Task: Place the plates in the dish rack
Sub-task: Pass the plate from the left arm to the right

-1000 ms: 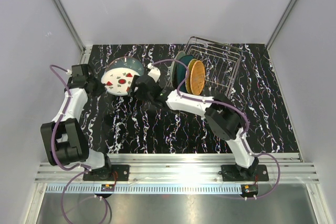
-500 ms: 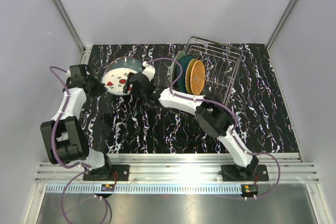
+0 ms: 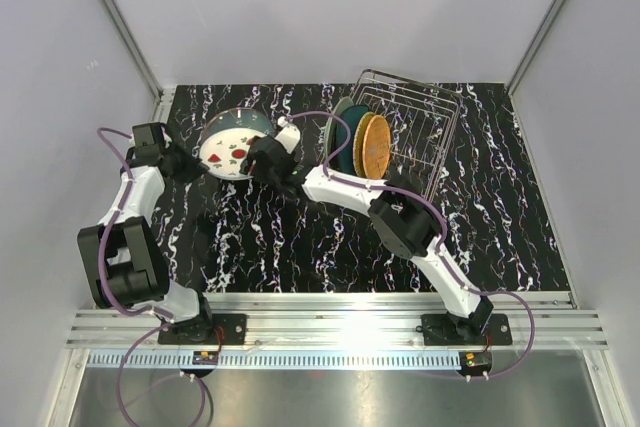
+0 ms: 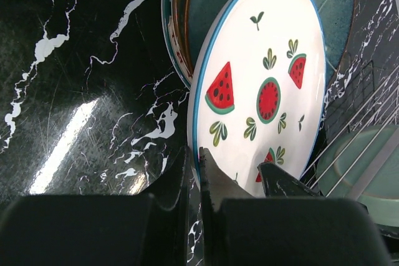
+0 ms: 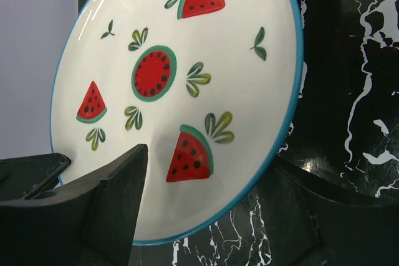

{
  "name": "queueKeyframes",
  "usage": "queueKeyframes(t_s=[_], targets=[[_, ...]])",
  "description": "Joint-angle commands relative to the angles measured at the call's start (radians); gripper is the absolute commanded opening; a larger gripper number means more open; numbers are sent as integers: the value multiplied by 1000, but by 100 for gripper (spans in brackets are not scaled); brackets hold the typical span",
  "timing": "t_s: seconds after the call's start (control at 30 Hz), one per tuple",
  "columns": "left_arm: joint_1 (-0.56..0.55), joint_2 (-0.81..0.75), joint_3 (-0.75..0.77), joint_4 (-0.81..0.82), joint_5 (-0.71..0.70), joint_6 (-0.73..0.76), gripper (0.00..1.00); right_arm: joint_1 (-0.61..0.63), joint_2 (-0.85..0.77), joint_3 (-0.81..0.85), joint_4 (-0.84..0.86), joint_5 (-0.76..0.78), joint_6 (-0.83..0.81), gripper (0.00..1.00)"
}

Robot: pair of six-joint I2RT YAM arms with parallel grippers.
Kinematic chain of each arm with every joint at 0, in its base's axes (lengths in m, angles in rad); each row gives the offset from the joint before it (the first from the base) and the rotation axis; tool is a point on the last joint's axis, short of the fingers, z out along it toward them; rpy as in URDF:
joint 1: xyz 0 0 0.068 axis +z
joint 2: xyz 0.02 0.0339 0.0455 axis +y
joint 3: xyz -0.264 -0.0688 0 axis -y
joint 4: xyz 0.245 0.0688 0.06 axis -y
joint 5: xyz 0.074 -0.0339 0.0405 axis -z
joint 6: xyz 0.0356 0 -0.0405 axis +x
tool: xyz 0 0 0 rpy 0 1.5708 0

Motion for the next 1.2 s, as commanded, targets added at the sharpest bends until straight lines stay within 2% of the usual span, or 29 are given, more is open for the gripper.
queueKeyframes(t_s=[0.0, 0.17, 0.33, 0.57, 0.83, 1.0, 1.17], targets=[[-1, -4, 16, 82, 94, -6, 0, -10, -3, 47, 28, 35, 38, 74], [-1, 4, 18, 73, 92, 18, 0, -13, -18, 39, 37, 49, 24, 66], [1, 30, 58, 21, 84, 74, 0, -13, -35, 29, 60, 51, 10, 48], [-4, 70, 75, 1, 127, 106, 0, -21, -62, 29, 77, 65, 1, 41], [-12, 64, 91, -16, 117, 133, 0, -19, -98, 38, 82, 69, -50, 22], [-12, 50, 78, 23, 166, 126, 0, -24, -130, 20, 99, 72, -94, 18], [-15, 38, 72, 75, 235, 127, 0, -33, -200, -54, 208, 69, -126, 15]])
